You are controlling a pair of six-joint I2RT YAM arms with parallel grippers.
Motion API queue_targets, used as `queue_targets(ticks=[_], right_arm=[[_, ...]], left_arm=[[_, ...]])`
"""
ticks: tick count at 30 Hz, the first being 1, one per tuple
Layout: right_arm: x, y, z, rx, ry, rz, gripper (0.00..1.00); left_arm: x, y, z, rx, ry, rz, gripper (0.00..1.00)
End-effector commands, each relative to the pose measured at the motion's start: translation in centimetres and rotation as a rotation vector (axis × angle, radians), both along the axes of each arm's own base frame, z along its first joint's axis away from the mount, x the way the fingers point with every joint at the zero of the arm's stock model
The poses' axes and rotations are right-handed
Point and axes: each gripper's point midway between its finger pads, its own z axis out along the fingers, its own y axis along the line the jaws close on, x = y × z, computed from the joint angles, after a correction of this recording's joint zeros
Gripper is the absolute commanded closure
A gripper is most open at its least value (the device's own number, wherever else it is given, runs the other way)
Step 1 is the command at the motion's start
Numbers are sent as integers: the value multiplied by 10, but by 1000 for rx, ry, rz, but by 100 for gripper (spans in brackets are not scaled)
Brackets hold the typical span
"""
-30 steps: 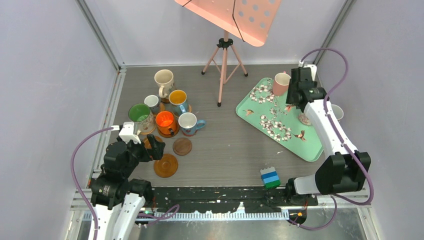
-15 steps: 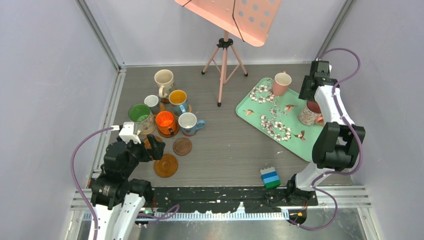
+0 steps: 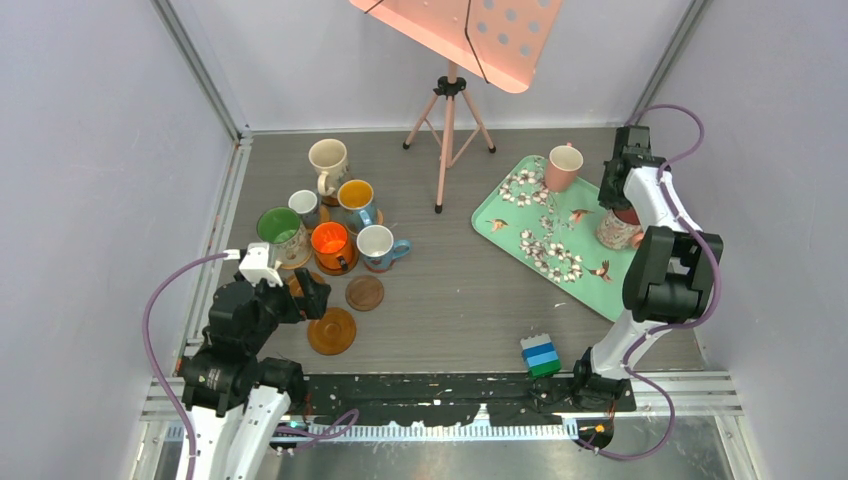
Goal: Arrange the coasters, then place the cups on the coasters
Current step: Pick up the cup from the tray.
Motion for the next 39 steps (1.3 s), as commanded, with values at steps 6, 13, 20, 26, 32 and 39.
queue_targets(ticks=[6,13,20,26,32,39], right_arm=[[23,11,54,-1,-153,65,94],[23,55,111,-81,-192,157,94],[-14,147,117,-20,-198,358,95],[-58,225,114,115,-239,535,94],[-115,299,103,196,-238,689,95],[-191,378,80,266,-224,977,95]], left_arm=[[6,2,10,1,-44,11,1],[6,-1,10,-5,-48,-1,1],[8,2,8,3,-41,14,1],[9,-5,6,-12,-30,-21,0],[9,-10,1,-27,0,-41,1],[2,-37,15,-143,9,-151,1]])
